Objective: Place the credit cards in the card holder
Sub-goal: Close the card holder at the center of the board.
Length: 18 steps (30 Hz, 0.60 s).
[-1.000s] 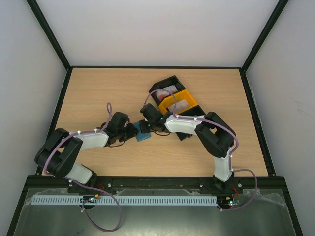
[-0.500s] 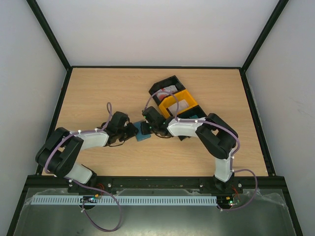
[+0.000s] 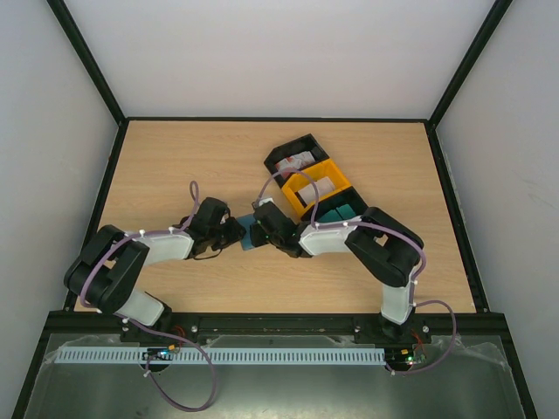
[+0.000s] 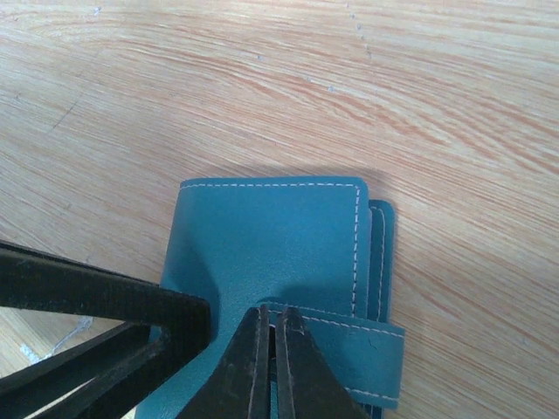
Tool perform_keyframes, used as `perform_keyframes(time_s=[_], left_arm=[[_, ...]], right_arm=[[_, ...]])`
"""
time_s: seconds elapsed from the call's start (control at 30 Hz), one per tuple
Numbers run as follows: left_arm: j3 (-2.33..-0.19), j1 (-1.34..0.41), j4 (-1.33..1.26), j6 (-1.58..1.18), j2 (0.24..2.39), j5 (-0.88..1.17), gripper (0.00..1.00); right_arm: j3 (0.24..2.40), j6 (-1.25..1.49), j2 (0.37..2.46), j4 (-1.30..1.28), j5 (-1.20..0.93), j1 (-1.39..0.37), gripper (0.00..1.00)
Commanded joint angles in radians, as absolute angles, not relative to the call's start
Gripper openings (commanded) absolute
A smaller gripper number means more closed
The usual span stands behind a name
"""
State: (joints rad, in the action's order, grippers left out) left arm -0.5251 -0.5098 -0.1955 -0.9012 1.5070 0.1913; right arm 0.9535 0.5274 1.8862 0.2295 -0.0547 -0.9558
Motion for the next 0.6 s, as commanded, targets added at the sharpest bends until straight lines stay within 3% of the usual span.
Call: perform_keyframes(time_s=[0.0,0.57], left_arm=[[-0.52,-0.509,-0.119,-0.891,1.558,0.172,0.29],[-0.54,-0.509,-0.101,-0.879,1.571,0.17,0.29]], right_arm=[[0.898,0.494,1.994,0.074,-0.014,-0.976,0.02],[0.816,0.479,2.013,0.115,0.093,-1.01,0.02]])
